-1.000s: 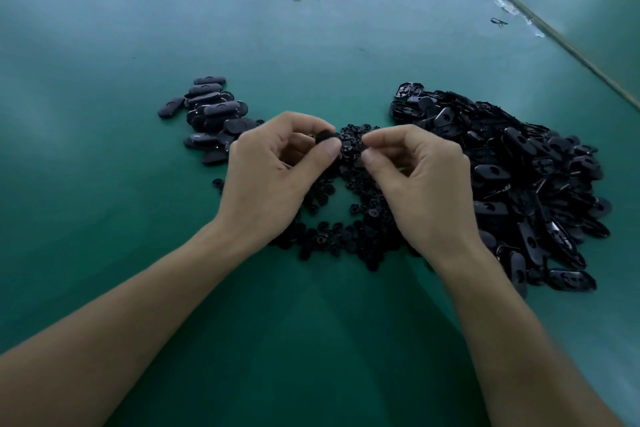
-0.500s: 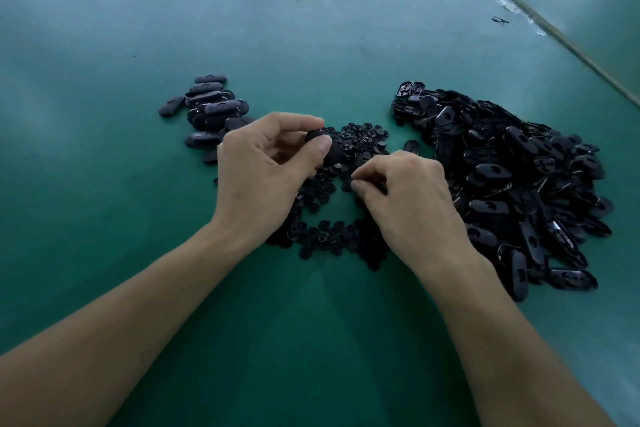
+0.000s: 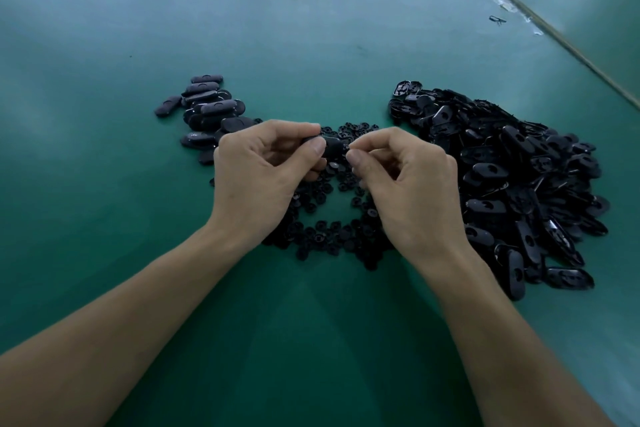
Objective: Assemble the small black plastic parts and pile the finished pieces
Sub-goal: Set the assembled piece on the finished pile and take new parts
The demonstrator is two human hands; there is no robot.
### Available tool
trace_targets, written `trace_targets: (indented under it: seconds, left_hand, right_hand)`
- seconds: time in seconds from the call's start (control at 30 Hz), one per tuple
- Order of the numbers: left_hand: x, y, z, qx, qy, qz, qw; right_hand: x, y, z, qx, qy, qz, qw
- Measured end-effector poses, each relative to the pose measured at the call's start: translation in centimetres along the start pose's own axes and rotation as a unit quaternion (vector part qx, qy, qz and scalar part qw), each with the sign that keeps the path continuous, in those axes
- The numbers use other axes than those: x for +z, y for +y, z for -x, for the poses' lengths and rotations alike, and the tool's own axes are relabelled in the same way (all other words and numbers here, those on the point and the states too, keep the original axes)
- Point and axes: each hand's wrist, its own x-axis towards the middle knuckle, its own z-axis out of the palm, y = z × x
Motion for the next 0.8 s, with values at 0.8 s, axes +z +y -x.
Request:
trace_targets:
  seconds: [0.8]
  left_hand:
    - [0.35,0.12,0.46,0.042,-0.052,-0.063,0.996]
  right_hand:
    - [0.59,-0.18,0.22,0.011,-0.014,-0.07,0.997]
